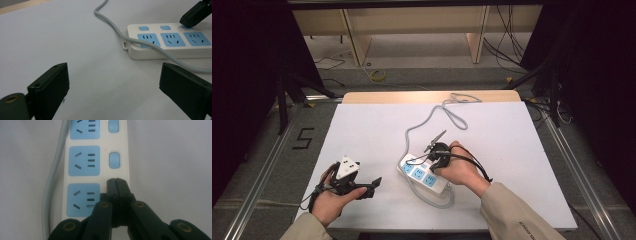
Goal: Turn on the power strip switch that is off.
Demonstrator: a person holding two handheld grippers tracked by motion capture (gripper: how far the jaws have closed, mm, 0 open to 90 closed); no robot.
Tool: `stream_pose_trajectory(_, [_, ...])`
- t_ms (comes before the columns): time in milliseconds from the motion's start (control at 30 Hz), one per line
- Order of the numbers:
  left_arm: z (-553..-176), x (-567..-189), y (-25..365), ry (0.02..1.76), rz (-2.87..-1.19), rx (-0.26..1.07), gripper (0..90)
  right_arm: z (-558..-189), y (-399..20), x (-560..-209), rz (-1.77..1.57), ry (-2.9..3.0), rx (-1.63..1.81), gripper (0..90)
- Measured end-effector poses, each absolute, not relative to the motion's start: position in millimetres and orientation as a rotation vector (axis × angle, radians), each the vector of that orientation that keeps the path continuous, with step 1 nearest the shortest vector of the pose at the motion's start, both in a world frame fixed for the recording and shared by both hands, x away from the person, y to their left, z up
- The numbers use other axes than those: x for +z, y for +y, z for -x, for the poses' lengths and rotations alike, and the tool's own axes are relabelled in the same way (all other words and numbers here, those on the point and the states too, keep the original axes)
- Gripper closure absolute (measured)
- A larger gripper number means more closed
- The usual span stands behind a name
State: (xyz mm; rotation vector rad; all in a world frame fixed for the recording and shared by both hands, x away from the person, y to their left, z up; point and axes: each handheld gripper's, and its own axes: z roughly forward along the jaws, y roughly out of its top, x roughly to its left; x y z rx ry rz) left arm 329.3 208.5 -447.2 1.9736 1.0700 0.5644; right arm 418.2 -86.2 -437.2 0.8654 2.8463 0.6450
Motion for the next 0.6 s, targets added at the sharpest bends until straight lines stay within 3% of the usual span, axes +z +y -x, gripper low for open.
stream_pose_trajectory(600, [-329.4,-447.4,208.0,1.067,-1.977,0.563,8.7,-418.5,-86.1,-437.6,-0.88,2.845,0.64,90.0])
